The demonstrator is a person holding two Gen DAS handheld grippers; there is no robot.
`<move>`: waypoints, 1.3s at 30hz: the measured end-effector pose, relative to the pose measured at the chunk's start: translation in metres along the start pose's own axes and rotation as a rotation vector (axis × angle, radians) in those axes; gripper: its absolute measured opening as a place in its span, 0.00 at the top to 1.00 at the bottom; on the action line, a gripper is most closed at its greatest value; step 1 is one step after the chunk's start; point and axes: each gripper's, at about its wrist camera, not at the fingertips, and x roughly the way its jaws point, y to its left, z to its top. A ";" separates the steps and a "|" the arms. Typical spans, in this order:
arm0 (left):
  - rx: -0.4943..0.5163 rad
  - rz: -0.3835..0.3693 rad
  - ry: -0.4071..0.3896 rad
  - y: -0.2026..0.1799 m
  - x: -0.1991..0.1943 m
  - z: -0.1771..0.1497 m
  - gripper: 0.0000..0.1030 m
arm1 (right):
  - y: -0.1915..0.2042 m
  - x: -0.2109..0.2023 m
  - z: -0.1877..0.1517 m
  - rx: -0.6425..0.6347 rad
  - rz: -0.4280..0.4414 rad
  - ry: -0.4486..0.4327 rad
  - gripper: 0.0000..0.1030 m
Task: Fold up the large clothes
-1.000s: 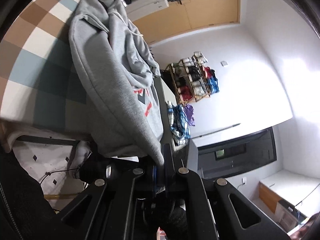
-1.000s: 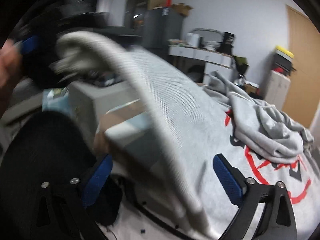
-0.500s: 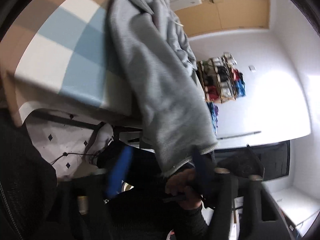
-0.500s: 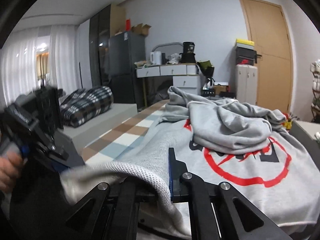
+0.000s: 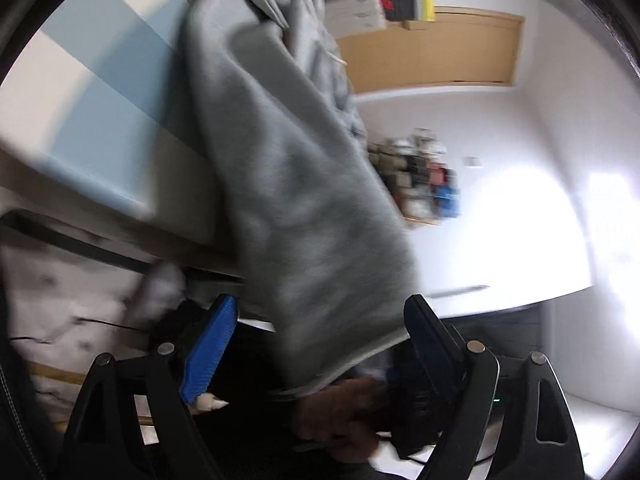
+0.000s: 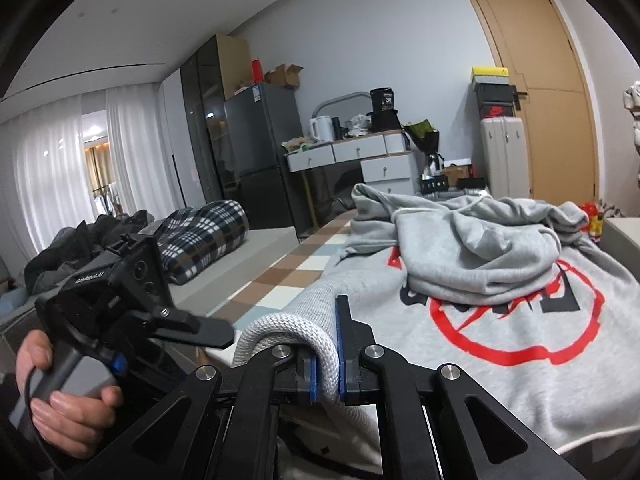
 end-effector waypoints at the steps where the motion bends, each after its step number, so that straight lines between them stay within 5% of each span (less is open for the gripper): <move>1: -0.028 -0.056 0.011 0.005 0.003 0.001 0.20 | 0.001 0.000 -0.001 -0.006 0.000 0.003 0.94; 6: -0.123 -0.147 -0.068 0.021 0.003 0.001 0.14 | 0.004 -0.001 -0.002 -0.010 0.006 0.002 0.94; 10: -0.119 -0.136 -0.006 0.019 0.012 -0.005 0.14 | 0.005 0.000 -0.002 -0.006 0.005 0.001 0.94; 17: -0.103 -0.168 -0.039 0.015 0.007 -0.004 0.14 | 0.005 0.002 -0.004 0.002 0.021 0.013 0.94; 20: -0.077 -0.094 -0.144 0.012 -0.008 -0.004 0.51 | 0.010 0.003 -0.006 -0.029 0.008 0.016 0.94; 22: -0.066 -0.059 -0.149 0.010 -0.015 -0.003 0.86 | 0.012 0.003 -0.007 -0.047 -0.010 0.016 0.94; 23: -0.054 -0.030 -0.147 0.006 -0.020 -0.002 0.94 | 0.012 0.003 -0.007 -0.056 -0.022 0.015 0.94; 34: 0.039 -0.050 -0.215 -0.037 -0.053 0.006 0.98 | 0.030 0.023 -0.024 -0.141 0.017 0.126 0.89; 37: 0.033 -0.075 -0.210 -0.040 -0.050 0.009 0.98 | 0.032 0.030 -0.033 -0.127 0.035 0.177 0.64; 39: 0.035 -0.087 -0.199 -0.041 -0.047 0.011 0.98 | 0.027 0.026 -0.035 -0.068 0.064 0.191 0.34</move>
